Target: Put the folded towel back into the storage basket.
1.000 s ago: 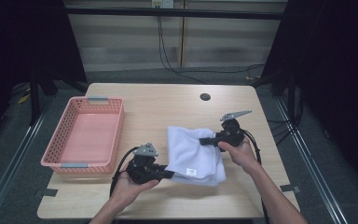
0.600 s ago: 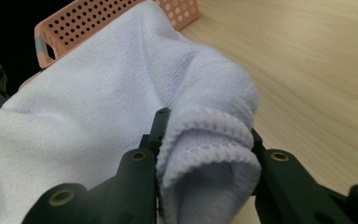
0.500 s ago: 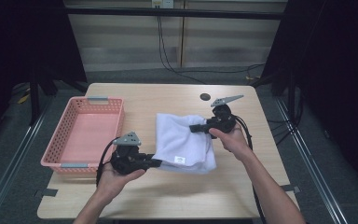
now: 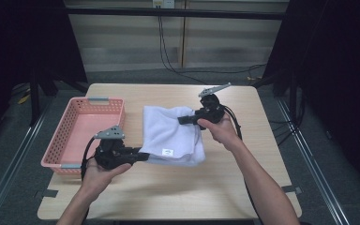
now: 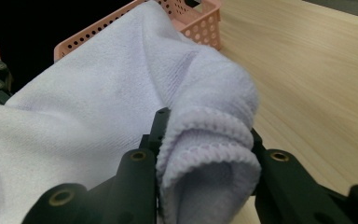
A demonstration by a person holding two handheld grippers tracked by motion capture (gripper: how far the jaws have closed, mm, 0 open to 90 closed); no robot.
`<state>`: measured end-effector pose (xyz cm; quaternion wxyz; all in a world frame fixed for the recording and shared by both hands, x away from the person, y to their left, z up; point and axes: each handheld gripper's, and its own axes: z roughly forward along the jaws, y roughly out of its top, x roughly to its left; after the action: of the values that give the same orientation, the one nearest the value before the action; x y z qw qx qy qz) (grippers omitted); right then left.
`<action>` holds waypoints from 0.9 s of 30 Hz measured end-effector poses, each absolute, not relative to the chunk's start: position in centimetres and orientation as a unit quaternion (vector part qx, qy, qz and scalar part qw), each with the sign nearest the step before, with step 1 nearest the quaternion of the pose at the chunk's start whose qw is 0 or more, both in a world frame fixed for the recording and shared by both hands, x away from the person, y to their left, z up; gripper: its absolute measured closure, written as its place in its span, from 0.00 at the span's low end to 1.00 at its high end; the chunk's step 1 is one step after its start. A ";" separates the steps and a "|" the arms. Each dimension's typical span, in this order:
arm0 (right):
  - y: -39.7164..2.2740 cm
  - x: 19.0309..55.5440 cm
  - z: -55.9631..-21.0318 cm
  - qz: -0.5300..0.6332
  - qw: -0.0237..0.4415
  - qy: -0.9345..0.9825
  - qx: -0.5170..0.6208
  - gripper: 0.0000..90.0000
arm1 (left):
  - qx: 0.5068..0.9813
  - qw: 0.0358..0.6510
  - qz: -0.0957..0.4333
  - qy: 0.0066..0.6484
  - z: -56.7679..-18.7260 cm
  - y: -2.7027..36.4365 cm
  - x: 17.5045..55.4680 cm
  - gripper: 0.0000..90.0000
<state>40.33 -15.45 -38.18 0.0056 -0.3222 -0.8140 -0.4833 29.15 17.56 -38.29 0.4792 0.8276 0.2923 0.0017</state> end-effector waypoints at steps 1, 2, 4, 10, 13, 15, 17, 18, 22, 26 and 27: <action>-15.1 40.5 -38.1 -0.482 0.006 -0.815 -0.320 0.76 | 0.826 0.480 0.004 0.296 -38.2 17.8 29.2 0.83; -14.9 40.7 -38.1 -0.484 0.008 -0.814 -0.320 0.76 | 0.823 0.484 0.004 0.298 -38.1 18.1 29.2 0.83; -14.5 41.0 -37.9 -0.486 0.009 -0.814 -0.317 0.76 | 0.820 0.488 0.007 0.299 -37.8 18.7 29.3 0.83; -12.9 41.6 -37.0 -0.489 0.012 -0.816 -0.307 0.76 | 0.813 0.495 0.016 0.308 -37.3 20.4 29.3 0.83; -11.8 42.1 -36.4 -0.489 0.013 -0.819 -0.300 0.76 | 0.808 0.500 0.019 0.311 -37.1 21.3 29.3 0.83; -11.1 42.4 -36.1 -0.491 0.014 -0.819 -0.297 0.76 | 0.805 0.502 0.021 0.315 -36.9 21.9 29.4 0.83; -10.4 42.7 -35.9 -0.493 0.017 -0.819 -0.293 0.76 | 0.803 0.503 0.024 0.318 -36.7 22.6 29.4 0.83; -10.1 42.8 -35.8 -0.493 0.019 -0.819 -0.292 0.76 | 0.798 0.508 0.026 0.323 -36.5 23.2 29.5 0.83; -8.6 43.4 -35.4 -0.491 0.025 -0.822 -0.286 0.76 | 0.796 0.507 0.035 0.329 -36.1 24.7 29.5 0.83; -7.2 44.0 -34.8 -0.493 0.028 -0.823 -0.280 0.76 | 0.790 0.510 0.040 0.339 -36.0 26.0 29.7 0.84; -6.7 44.2 -34.7 -0.492 0.029 -0.824 -0.278 0.76 | 0.790 0.510 0.040 0.339 -36.0 26.0 29.7 0.84</action>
<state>44.21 -6.71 -34.66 0.0291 -0.2778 -0.8244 -0.4922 29.66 26.00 -35.97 0.5098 0.7897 0.3390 0.0398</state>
